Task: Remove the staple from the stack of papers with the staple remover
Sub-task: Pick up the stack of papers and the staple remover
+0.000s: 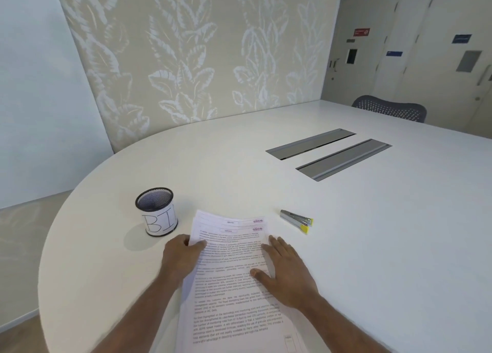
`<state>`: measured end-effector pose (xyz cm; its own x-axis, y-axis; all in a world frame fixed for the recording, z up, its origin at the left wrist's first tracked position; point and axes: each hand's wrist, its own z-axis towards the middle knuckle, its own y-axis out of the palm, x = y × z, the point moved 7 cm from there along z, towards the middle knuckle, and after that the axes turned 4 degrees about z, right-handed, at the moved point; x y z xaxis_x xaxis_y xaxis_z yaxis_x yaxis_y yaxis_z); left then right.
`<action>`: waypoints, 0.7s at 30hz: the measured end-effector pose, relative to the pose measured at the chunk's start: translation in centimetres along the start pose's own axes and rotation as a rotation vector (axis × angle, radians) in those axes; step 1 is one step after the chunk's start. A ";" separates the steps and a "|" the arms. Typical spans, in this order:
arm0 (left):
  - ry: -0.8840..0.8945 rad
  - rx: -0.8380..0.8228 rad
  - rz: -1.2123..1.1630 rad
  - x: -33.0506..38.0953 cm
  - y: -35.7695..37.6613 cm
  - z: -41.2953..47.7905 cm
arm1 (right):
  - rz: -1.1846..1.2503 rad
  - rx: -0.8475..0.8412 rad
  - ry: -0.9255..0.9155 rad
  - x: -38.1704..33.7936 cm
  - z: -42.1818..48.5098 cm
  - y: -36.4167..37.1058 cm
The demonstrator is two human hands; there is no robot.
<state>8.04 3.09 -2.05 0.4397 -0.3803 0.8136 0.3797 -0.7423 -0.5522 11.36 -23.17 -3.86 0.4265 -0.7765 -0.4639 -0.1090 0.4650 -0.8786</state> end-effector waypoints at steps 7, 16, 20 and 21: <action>0.103 -0.034 -0.097 0.5 0.3 -0.7 | 0.219 0.361 0.016 1.4 1.8 -5.3; 0.213 -0.042 -0.328 1.4 -0.7 -1.6 | -0.176 0.126 0.298 8.9 9.5 -8.5; 0.249 -0.048 -0.399 1.6 -0.8 -2.3 | -0.231 0.076 0.295 9.5 10.3 -7.2; 0.256 -0.047 -0.409 1.6 -0.9 -2.4 | -0.236 0.074 0.295 9.4 10.3 -6.9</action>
<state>6.50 1.82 0.20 0.0449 -0.1712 0.9842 0.4399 -0.8812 -0.1733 25.36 -29.32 -0.96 0.1539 -0.9499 -0.2721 0.0314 0.2799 -0.9595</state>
